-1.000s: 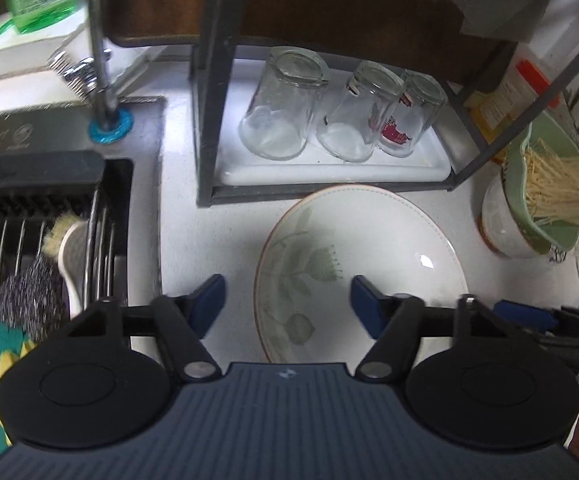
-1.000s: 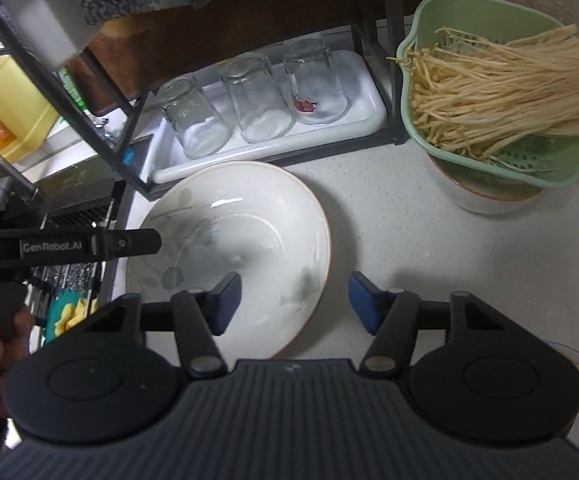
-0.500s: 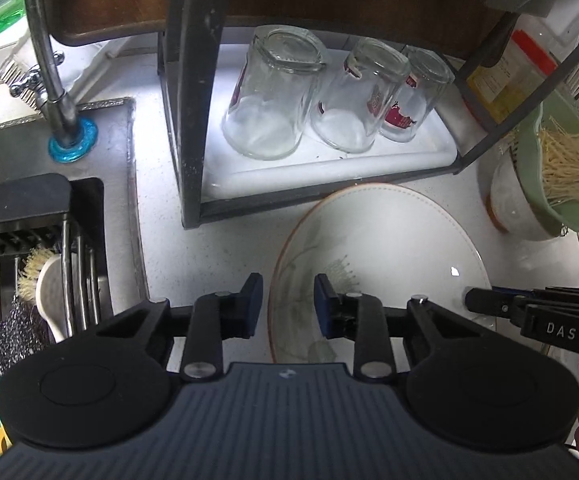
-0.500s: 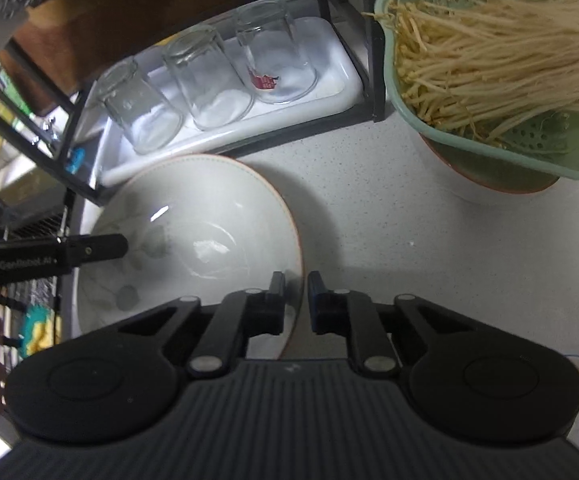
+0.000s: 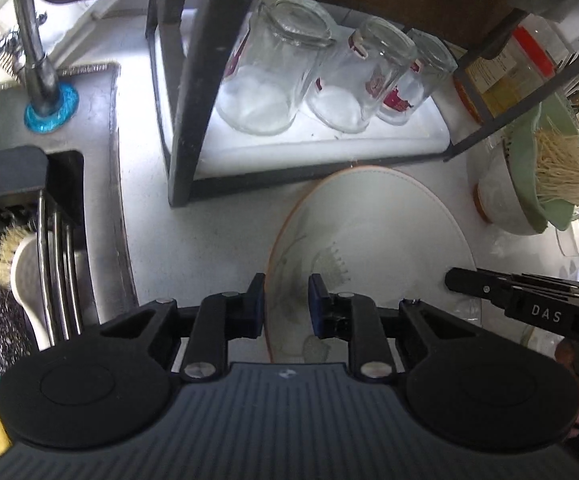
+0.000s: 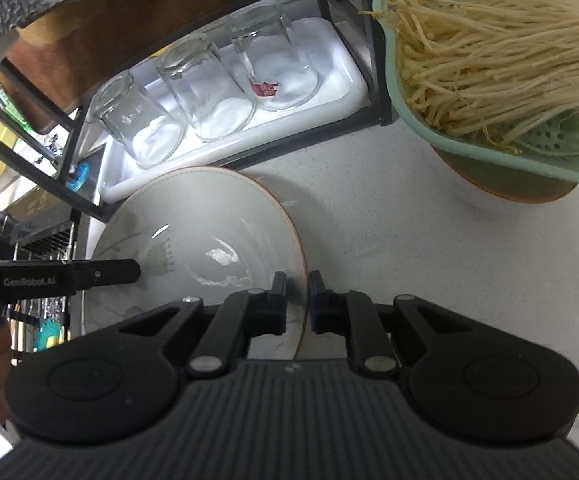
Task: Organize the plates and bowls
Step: 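Lift the small leaf plate with both grippers and carry it toward the stacked plates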
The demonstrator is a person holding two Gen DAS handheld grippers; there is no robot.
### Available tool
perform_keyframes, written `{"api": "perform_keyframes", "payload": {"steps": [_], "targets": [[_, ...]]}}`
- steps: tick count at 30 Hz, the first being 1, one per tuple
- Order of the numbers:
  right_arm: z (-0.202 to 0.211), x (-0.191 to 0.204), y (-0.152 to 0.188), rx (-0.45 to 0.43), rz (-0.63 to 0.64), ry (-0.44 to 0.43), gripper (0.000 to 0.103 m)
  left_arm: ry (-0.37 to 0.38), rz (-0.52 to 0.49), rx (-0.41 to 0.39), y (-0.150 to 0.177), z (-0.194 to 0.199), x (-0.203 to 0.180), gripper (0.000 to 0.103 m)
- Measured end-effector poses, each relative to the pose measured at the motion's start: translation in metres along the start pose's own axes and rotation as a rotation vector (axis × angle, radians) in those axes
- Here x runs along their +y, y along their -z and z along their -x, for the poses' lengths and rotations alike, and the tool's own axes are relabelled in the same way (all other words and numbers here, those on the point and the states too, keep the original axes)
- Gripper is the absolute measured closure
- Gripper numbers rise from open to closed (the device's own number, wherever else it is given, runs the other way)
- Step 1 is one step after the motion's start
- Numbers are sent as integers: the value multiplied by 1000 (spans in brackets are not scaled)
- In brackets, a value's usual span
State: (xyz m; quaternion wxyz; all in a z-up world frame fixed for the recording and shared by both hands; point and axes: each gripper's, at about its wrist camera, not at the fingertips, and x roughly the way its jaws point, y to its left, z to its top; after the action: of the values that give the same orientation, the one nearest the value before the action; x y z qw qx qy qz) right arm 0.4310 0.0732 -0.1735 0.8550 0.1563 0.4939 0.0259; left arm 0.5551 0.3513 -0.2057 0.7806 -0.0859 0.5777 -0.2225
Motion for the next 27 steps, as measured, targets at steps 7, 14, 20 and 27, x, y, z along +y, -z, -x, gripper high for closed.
{"api": "perform_keyframes", "payload": {"steps": [7, 14, 20, 27], "targets": [[8, -5, 3, 12, -43, -51, 89, 32, -14, -8, 0, 13, -1, 78], [32, -8, 17, 19, -83, -66, 89, 48, 4, -49, 5, 28, -16, 78], [59, -18, 31, 4, -102, -84, 89, 99, 13, -77, 12, 45, -34, 78], [89, -36, 40, -43, -132, -73, 89, 99, -30, -38, 20, 43, -68, 78]]}}
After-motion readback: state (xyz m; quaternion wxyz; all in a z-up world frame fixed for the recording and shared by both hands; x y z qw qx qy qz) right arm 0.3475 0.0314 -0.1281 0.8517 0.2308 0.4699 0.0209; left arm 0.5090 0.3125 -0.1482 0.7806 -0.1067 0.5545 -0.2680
